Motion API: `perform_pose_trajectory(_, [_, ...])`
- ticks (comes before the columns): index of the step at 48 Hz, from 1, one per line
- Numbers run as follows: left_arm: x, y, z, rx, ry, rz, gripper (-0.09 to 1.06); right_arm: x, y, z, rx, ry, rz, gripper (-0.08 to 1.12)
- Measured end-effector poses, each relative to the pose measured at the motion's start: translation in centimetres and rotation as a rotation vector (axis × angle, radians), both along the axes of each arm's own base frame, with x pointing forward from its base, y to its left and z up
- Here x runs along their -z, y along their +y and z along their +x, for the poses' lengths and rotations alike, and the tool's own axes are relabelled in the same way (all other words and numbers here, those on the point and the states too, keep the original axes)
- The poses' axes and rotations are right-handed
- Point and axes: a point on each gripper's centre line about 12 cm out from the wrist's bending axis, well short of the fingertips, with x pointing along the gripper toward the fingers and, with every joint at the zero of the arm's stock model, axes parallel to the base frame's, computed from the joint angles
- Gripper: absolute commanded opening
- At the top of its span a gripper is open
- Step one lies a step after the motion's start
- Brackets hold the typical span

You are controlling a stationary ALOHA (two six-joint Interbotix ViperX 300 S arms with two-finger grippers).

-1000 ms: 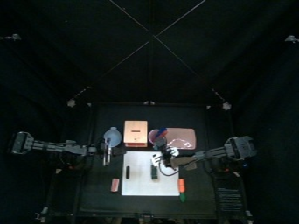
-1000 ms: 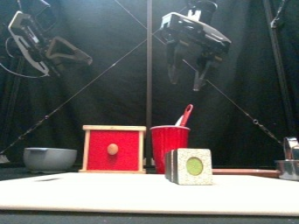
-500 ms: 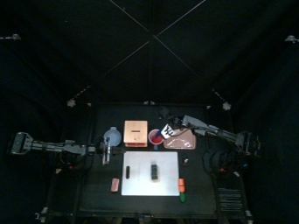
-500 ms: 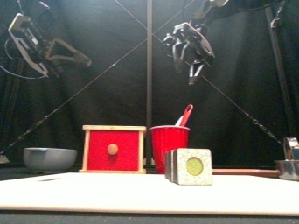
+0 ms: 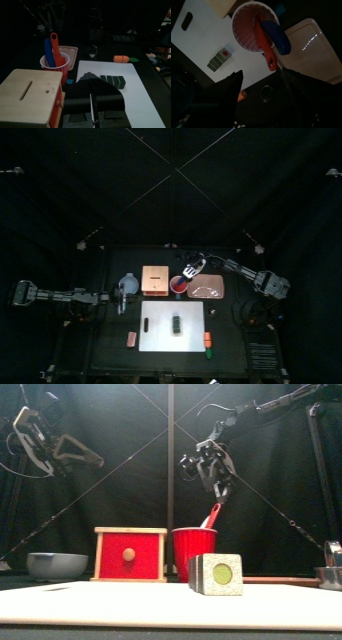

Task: Place sushi on board then cut the sushi with the knife then place the pieces on the plate
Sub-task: Pick knife at handle with right hand

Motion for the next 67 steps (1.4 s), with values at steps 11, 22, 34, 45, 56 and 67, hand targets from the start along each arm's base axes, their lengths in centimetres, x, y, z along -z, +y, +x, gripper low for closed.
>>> perform_pose_trajectory(11, [0.5, 0.1, -0.3, -0.007, 0.014, -0.002, -0.02, 1.2, -0.4, 0.8, -0.012, 0.045, 0.033, 0.93])
perform_pose_trajectory(22, [0.9, 0.3, -0.5, -0.015, 0.024, -0.002, -0.02, 2.0, -0.5, 1.4, -0.021, 0.064, 0.046, 0.93])
perform_pose_trajectory(34, [1.1, 0.3, -0.6, -0.016, 0.029, -0.004, -0.02, 2.9, -0.5, 1.8, -0.029, 0.091, 0.063, 0.93])
perform_pose_trajectory(45, [1.2, 0.3, -0.6, -0.016, 0.034, -0.004, -0.02, 3.4, -0.9, 2.3, -0.027, 0.097, 0.068, 0.93])
perform_pose_trajectory(56, [1.3, 0.3, -0.7, -0.019, 0.033, -0.01, -0.02, 3.5, -1.0, 2.4, -0.024, 0.102, 0.071, 0.93])
perform_pose_trajectory(67, [1.6, 0.3, -0.8, -0.018, 0.042, -0.012, -0.02, 3.7, -0.8, 2.4, -0.025, 0.115, 0.08, 0.89])
